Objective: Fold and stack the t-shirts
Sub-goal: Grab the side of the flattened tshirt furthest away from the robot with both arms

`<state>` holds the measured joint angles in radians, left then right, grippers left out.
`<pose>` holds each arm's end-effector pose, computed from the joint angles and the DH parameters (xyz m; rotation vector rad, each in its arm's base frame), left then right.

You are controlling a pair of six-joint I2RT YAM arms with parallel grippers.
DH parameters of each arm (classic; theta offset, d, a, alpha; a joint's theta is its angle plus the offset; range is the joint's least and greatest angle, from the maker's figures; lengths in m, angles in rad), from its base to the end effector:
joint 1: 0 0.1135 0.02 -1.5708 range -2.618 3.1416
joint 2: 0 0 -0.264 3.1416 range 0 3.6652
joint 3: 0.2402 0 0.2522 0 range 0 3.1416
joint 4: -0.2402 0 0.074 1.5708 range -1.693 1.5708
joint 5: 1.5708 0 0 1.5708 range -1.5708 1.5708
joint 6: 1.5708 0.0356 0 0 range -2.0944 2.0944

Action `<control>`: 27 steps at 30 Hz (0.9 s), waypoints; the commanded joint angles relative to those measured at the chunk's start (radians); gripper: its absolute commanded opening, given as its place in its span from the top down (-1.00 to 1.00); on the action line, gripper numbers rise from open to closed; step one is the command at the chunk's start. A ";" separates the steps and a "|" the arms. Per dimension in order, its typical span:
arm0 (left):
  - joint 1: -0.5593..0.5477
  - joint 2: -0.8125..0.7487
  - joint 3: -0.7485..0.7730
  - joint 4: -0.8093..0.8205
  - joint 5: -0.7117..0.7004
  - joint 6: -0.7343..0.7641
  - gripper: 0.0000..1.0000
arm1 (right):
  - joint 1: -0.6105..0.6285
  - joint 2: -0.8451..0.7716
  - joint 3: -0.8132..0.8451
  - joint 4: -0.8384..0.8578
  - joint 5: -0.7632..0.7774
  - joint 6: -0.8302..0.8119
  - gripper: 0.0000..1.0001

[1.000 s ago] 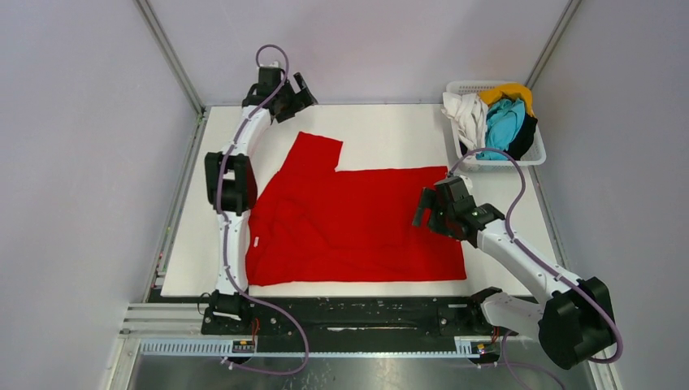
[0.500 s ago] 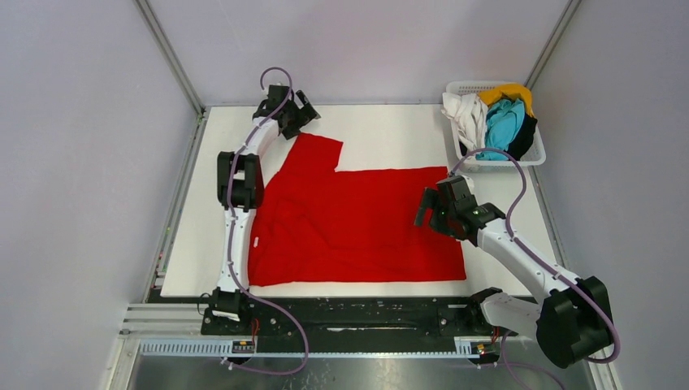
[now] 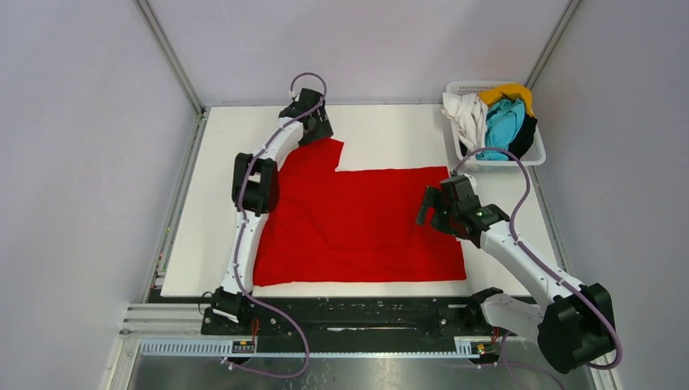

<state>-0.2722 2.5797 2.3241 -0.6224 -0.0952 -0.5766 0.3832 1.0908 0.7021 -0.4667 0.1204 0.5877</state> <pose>0.5456 -0.1488 0.1661 -0.4148 2.4255 -0.2589 0.2049 0.0780 0.2278 0.3036 2.4207 0.2954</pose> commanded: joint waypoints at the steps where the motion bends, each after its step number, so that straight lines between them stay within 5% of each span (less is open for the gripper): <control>1: 0.003 -0.002 0.043 -0.154 -0.079 0.053 -0.25 | -0.010 -0.003 0.016 -0.005 0.017 -0.011 -0.99; 4: 0.002 -0.004 0.058 -0.148 -0.096 0.055 0.05 | -0.015 0.035 0.032 0.005 0.062 0.012 -0.99; 10: 0.002 -0.018 0.048 -0.087 -0.047 0.107 1.00 | -0.066 0.255 0.237 -0.009 0.158 0.035 -0.99; 17: -0.021 -0.122 -0.059 0.002 -0.001 0.317 1.00 | -0.086 0.634 0.655 -0.137 0.311 -0.023 -0.98; 27: -0.041 -0.304 -0.245 0.073 0.083 0.451 1.00 | -0.116 1.125 1.205 -0.359 0.286 -0.040 -0.92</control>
<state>-0.3080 2.3928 2.1040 -0.6155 -0.0643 -0.2028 0.2836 2.0762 1.7115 -0.6670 0.3847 0.5613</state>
